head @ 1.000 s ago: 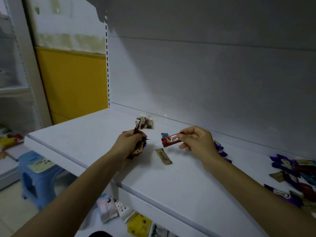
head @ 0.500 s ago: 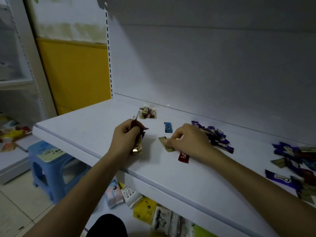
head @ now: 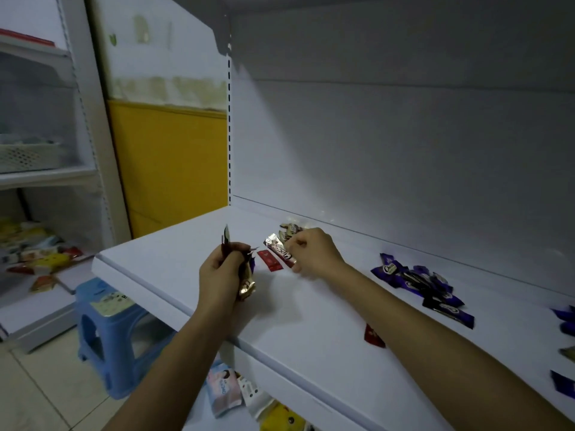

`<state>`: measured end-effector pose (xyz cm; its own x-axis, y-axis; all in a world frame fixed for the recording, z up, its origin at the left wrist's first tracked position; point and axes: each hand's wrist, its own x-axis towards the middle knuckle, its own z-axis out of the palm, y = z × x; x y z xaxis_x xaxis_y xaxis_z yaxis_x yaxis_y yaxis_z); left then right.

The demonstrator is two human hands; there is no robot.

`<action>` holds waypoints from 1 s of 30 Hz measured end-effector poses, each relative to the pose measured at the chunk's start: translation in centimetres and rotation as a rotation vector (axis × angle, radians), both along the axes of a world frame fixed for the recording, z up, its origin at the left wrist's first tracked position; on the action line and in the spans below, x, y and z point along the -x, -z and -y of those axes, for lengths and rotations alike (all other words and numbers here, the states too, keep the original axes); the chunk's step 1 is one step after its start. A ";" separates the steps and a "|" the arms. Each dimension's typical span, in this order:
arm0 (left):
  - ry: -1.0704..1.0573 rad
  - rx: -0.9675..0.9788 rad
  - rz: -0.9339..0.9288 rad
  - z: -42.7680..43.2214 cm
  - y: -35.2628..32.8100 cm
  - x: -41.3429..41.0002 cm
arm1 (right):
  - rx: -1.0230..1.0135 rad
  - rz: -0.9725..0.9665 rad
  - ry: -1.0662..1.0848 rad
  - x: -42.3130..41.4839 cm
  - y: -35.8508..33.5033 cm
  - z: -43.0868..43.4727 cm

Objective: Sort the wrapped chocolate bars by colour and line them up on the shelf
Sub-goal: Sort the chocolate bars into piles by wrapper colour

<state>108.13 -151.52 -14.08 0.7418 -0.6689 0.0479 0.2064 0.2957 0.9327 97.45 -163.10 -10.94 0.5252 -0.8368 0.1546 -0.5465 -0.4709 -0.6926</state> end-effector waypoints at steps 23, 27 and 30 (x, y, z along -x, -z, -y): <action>0.018 -0.067 0.232 0.5 0.3 0.7 | 0.512 -0.594 0.049 -1.2 1.3 5.9; 0.065 -0.073 0.299 0.3 0.6 0.7 | 0.398 -0.366 -0.048 4.7 0.1 3.6; 0.086 -0.074 0.346 0.1 0.7 0.8 | 0.239 -0.387 -0.156 10.5 -0.2 1.9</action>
<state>107.36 -151.66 -14.80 0.6313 -0.7390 0.2355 -0.1039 0.2204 0.9699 86.93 -165.01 -10.79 0.6982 -0.7087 0.1011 -0.6533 -0.6886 -0.3147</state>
